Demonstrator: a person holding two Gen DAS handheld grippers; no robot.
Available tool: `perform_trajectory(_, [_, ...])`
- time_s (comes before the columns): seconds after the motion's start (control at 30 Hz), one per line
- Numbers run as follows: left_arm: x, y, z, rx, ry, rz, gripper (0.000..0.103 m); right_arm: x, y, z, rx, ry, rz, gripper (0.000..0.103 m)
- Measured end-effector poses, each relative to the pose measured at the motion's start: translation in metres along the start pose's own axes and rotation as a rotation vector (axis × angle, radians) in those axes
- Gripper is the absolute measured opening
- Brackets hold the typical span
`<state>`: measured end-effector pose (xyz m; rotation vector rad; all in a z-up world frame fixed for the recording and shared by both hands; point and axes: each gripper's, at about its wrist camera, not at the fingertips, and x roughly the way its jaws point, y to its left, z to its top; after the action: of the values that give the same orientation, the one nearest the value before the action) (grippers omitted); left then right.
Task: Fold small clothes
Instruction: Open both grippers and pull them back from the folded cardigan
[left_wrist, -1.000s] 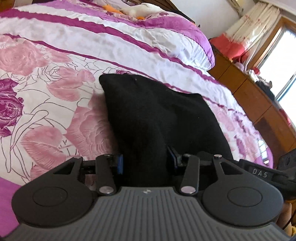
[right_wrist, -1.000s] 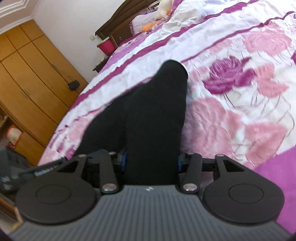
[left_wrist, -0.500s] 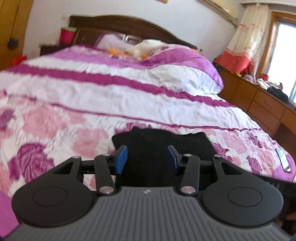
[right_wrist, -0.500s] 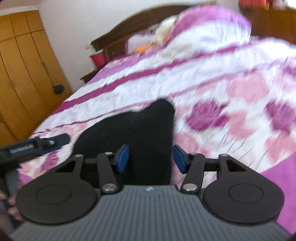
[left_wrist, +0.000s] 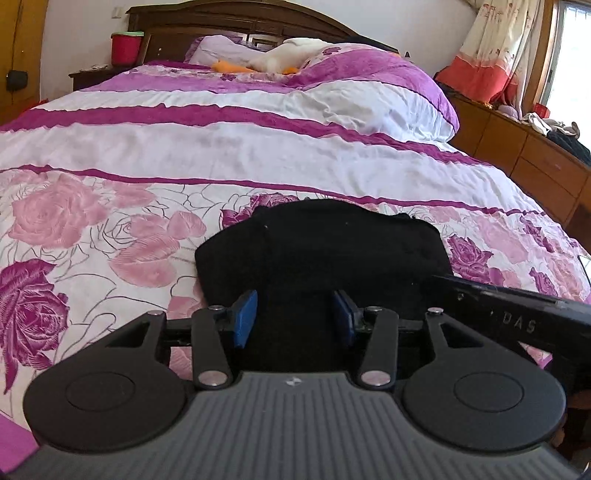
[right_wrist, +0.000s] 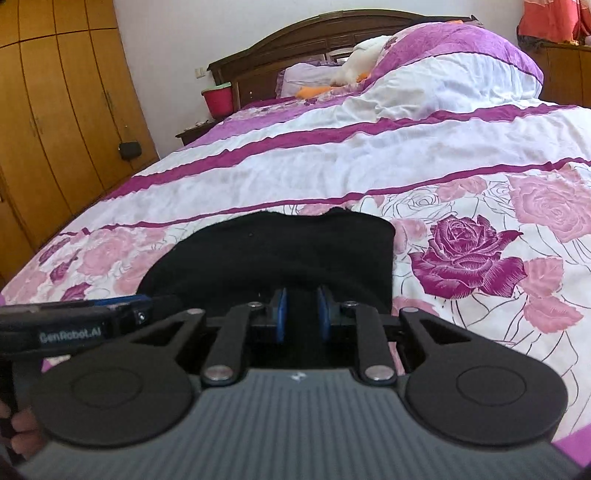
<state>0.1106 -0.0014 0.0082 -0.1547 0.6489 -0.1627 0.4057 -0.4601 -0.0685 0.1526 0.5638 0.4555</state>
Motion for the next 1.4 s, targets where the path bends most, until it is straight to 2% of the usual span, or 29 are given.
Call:
perform_trajectory(0.23, [-0.037,-0.002,0.003,-0.026,-0.005,0.001,0.052,-0.045,0.007,0.005,0.031,-0.057,0.028,0.024])
perform_trajectory(0.3, [-0.049,-0.002,0.003,-0.029,0.000,0.004,0.053,-0.057,0.009,0.005,0.029,-0.054,0.039,0.028])
perform_trajectory(0.37, [-0.061,-0.004,0.002,-0.018,0.001,0.010,0.061,-0.071,0.013,0.004,0.033,-0.056,0.040,0.045])
perform_trajectory(0.43, [-0.073,-0.009,0.001,-0.003,-0.003,0.021,0.070,-0.085,0.019,0.002,0.031,-0.063,0.035,0.055])
perform_trajectory(0.63, [-0.108,-0.019,-0.008,0.016,-0.017,0.038,0.084,-0.115,0.030,-0.009,0.012,-0.056,0.048,0.057])
perform_trajectory(0.77, [-0.123,-0.026,-0.021,0.039,-0.003,0.076,0.093,-0.129,0.037,-0.024,-0.010,-0.060,0.017,0.070])
perform_trajectory(0.83, [-0.122,-0.029,-0.028,0.050,0.023,0.100,0.097,-0.133,0.041,-0.033,-0.023,-0.061,-0.002,0.072])
perform_trajectory(1.1, [-0.117,-0.037,-0.059,0.055,0.079,0.152,0.098,-0.137,0.051,-0.060,-0.060,-0.031,-0.054,0.072])
perform_trajectory(1.4, [-0.102,-0.047,-0.073,0.081,0.136,0.176,0.098,-0.126,0.046,-0.077,-0.026,0.043,-0.086,0.072])
